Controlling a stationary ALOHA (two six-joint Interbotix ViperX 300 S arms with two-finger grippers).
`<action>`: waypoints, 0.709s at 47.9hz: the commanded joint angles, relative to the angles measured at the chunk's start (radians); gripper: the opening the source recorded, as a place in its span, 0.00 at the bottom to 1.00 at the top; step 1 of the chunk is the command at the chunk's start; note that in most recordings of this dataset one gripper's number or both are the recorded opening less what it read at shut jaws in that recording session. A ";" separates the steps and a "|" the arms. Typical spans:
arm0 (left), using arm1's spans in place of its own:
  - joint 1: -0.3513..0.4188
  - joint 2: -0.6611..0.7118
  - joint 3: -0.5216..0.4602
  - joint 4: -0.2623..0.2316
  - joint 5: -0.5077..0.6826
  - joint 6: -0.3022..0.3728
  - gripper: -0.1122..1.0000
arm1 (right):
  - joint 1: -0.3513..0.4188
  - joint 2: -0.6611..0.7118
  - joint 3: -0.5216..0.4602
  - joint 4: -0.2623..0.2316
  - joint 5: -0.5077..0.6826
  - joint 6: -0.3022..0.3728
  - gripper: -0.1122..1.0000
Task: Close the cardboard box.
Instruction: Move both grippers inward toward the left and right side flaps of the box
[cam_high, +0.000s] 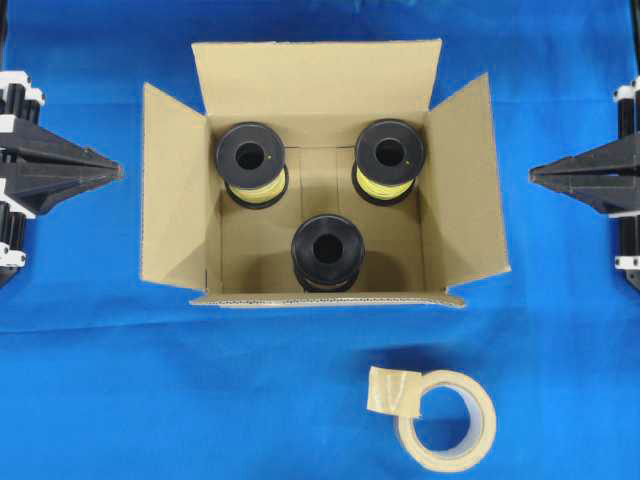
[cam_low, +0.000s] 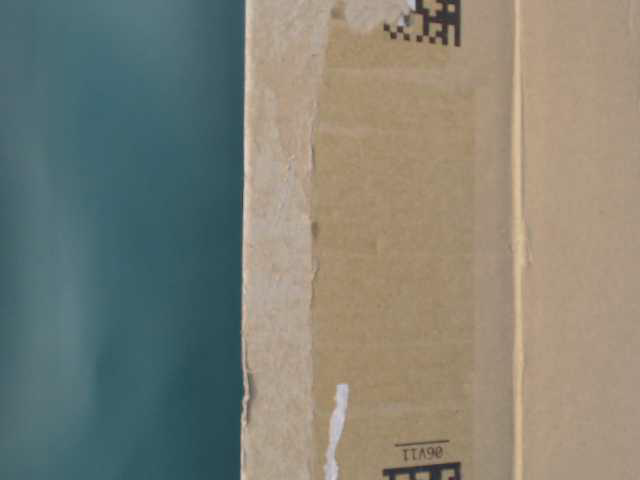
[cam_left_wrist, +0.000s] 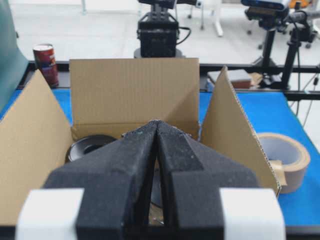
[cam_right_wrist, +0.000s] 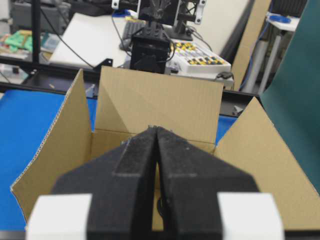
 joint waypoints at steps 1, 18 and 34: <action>-0.009 -0.011 -0.005 -0.020 0.023 0.020 0.10 | 0.000 0.005 -0.017 0.002 0.002 0.003 0.11; 0.015 -0.150 -0.015 -0.020 0.331 0.037 0.10 | 0.000 -0.091 -0.067 0.020 0.345 0.008 0.11; 0.029 -0.156 0.052 -0.020 0.555 0.034 0.10 | 0.000 -0.063 -0.017 0.023 0.541 0.008 0.11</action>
